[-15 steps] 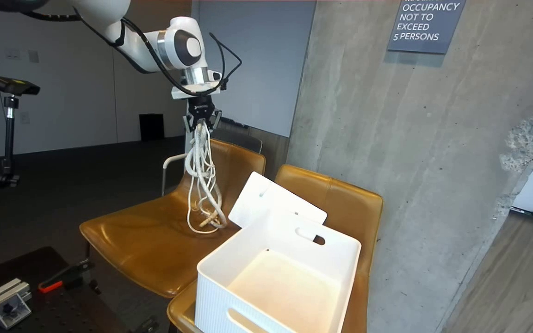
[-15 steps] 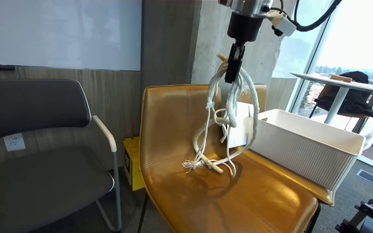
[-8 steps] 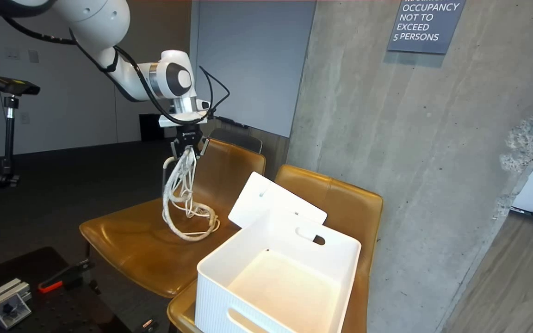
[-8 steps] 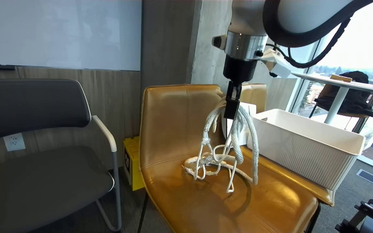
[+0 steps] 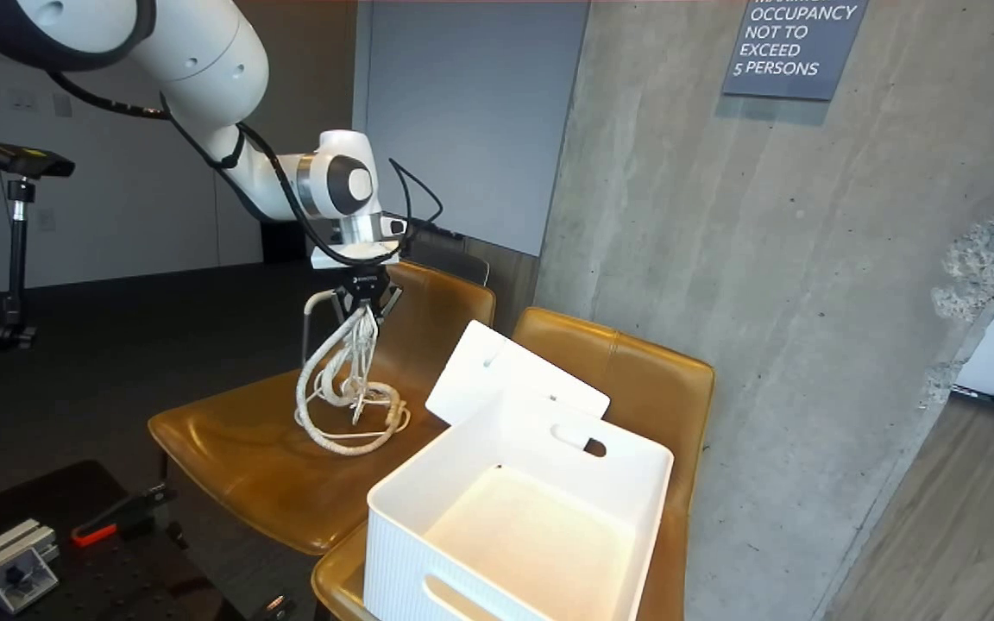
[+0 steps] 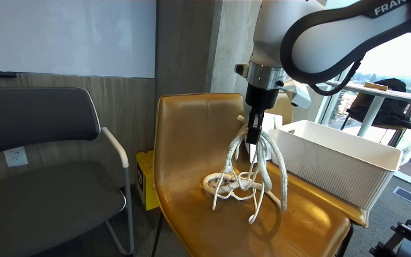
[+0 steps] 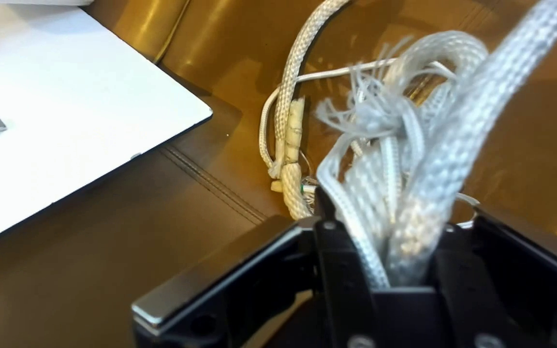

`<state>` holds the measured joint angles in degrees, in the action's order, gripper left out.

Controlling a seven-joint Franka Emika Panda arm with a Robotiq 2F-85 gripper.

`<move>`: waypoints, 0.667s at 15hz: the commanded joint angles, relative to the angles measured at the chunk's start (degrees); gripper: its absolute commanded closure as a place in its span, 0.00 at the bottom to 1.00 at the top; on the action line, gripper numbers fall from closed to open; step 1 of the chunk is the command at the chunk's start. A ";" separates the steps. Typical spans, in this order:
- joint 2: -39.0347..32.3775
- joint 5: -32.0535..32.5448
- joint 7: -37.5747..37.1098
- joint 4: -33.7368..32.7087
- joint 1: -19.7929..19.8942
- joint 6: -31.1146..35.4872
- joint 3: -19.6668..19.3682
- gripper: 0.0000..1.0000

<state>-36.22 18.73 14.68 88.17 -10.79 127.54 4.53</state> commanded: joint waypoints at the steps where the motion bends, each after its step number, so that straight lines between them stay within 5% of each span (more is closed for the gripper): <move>1: 0.63 -1.84 1.82 -0.43 0.96 -1.22 1.06 0.60; 10: 8.89 -4.97 5.35 4.45 4.63 -1.47 1.30 0.00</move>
<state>-31.69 15.64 17.75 89.01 -7.84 126.98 4.73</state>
